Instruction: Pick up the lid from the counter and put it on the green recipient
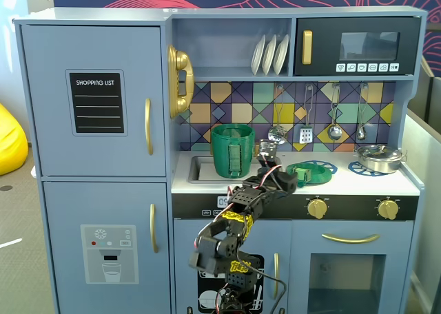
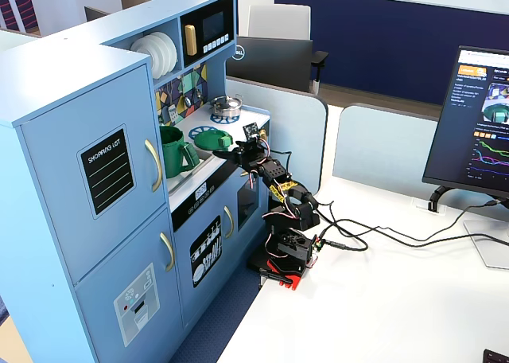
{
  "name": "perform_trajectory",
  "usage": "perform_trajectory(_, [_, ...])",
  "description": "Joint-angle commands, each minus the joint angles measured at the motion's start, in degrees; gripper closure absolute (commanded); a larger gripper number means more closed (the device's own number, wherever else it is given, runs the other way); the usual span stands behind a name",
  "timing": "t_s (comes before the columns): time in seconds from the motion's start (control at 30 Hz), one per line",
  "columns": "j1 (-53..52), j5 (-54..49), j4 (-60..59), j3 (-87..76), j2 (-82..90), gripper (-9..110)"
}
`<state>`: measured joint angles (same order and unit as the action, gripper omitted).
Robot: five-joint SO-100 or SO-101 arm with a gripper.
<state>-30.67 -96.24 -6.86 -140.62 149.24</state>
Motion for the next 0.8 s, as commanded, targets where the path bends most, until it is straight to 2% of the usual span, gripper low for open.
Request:
perform_trajectory(0.0, [-3.34,-1.05,6.5,4.92,-5.54,59])
perform_trajectory(0.33, [-4.39,-0.09,12.3,10.02,-15.03,61])
perform_trajectory(0.77, [-1.85,2.64,12.04,22.68,-30.15,65])
